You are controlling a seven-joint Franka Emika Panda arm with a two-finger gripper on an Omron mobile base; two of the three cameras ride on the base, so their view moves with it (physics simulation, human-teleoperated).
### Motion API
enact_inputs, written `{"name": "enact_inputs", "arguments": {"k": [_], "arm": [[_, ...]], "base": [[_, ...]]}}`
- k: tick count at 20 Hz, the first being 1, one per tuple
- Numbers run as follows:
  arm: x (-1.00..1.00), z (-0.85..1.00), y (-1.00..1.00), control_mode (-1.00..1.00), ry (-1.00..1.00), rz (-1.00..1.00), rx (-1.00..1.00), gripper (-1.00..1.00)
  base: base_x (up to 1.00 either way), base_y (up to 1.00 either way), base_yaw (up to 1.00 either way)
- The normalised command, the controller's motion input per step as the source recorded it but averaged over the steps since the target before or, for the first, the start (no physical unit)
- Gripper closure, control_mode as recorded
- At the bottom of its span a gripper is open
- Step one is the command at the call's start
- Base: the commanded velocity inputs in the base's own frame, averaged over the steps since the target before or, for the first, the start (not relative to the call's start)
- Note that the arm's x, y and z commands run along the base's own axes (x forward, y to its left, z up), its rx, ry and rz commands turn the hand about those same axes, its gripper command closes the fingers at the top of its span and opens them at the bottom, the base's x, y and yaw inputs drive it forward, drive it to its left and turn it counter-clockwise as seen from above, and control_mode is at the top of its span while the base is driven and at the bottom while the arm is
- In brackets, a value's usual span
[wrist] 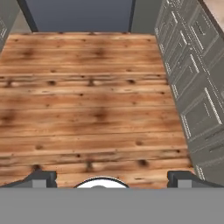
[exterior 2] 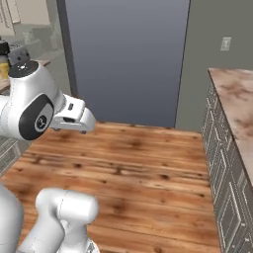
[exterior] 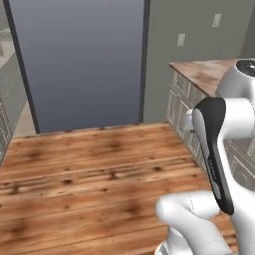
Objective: There is a tray on the dining counter. Grab the cup, mug, and pitcher and place them on the tray. The pitcher may be placed next to the tray if it cannot fit the tray.
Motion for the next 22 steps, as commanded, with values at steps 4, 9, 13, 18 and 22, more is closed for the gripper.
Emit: {"name": "enact_inputs", "arguments": {"k": [4, 9, 13, 18, 22], "arm": [[0.0, 0.0, 0.0, 1.0, 0.0, 0.0, 0.0, -1.0], [0.0, 0.0, 0.0, 1.0, 0.0, 0.0, 0.0, -1.0], [0.0, 0.0, 0.0, 1.0, 0.0, 0.0, 0.0, -1.0], [0.0, 0.0, 0.0, 1.0, 0.0, 0.0, 0.0, -1.0], [0.0, 0.0, 0.0, 1.0, 0.0, 0.0, 0.0, -1.0]], "base": [[1.0, 0.25, 0.0], [1.0, 0.27, 0.0], [1.0, 0.26, 0.0], [1.0, 0.28, 0.0], [1.0, 0.25, 0.0]]}}
